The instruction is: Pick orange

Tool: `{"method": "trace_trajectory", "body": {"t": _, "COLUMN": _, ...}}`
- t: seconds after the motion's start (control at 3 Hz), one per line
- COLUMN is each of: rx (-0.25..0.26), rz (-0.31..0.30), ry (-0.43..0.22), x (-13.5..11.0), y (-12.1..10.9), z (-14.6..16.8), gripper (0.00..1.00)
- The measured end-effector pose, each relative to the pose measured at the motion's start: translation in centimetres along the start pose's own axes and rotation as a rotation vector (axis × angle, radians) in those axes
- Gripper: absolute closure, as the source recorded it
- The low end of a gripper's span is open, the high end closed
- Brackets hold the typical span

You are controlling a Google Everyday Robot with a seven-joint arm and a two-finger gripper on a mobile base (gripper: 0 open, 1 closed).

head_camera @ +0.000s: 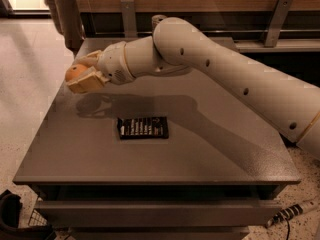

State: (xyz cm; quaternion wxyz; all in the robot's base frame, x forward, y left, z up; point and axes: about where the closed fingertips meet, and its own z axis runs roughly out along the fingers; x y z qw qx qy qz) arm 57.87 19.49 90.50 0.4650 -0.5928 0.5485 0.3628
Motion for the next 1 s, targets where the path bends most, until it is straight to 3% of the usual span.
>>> {"method": "trace_trajectory", "body": {"t": 0.67, "rx": 0.070, "rz": -0.062, "ry": -0.034, "x": -3.3, "y": -1.4, "z": -5.7, "gripper": 1.00}}
{"method": "trace_trajectory", "body": {"t": 1.0, "rx": 0.073, "rz": -0.064, "ry": -0.034, "x": -3.5, "y": -1.4, "z": -5.9, "gripper": 1.00}}
